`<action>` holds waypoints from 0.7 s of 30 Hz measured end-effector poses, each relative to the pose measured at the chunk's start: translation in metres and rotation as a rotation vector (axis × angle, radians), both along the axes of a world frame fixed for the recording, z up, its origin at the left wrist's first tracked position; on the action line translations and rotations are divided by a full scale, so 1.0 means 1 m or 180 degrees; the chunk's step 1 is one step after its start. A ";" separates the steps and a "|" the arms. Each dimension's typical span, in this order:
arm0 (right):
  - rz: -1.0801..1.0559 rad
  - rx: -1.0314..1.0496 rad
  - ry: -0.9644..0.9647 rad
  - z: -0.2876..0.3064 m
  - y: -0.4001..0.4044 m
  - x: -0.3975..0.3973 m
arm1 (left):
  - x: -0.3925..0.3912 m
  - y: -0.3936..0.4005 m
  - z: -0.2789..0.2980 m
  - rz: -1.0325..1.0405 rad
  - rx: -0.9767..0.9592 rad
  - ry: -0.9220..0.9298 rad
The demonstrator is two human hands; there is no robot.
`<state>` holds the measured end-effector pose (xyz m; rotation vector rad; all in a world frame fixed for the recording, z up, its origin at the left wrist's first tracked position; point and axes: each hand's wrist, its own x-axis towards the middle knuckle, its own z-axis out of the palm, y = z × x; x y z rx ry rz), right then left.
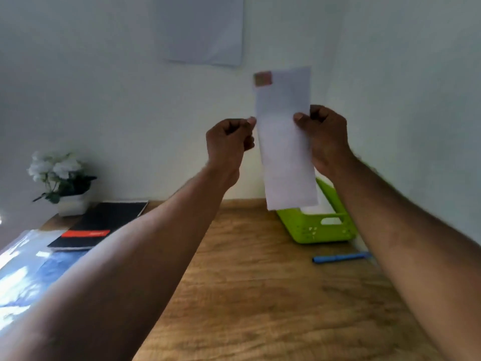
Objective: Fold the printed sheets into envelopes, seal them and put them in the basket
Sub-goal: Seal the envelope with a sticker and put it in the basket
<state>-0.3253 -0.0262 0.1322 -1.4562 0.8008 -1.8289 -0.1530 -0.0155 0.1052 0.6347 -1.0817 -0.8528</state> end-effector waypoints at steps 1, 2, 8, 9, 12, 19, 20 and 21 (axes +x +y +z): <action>-0.0109 -0.0159 -0.0111 0.013 -0.007 -0.014 | -0.011 -0.006 0.009 0.0018 -0.0057 0.0022; -0.0247 -0.0248 -0.0164 0.021 -0.012 -0.026 | -0.021 -0.012 0.011 0.0050 -0.0064 -0.0027; -0.0497 0.0010 0.0107 0.006 -0.045 -0.072 | -0.068 -0.061 -0.059 0.0337 0.0291 -0.0620; -0.0499 0.0097 0.0177 -0.006 -0.051 -0.074 | -0.073 -0.065 -0.072 0.0334 0.0380 -0.0670; -0.0555 0.0249 0.0240 -0.039 -0.067 -0.082 | -0.080 -0.071 -0.097 0.0165 0.0575 -0.0748; -0.0966 0.0552 0.0719 -0.089 -0.092 -0.097 | -0.093 -0.085 -0.154 -0.0359 0.0849 -0.1162; -0.1022 0.0594 0.0822 -0.094 -0.096 -0.099 | -0.094 -0.082 -0.158 -0.0336 0.0794 -0.1213; -0.1104 0.0635 0.0945 -0.099 -0.101 -0.101 | -0.093 -0.080 -0.161 -0.0295 0.0724 -0.1265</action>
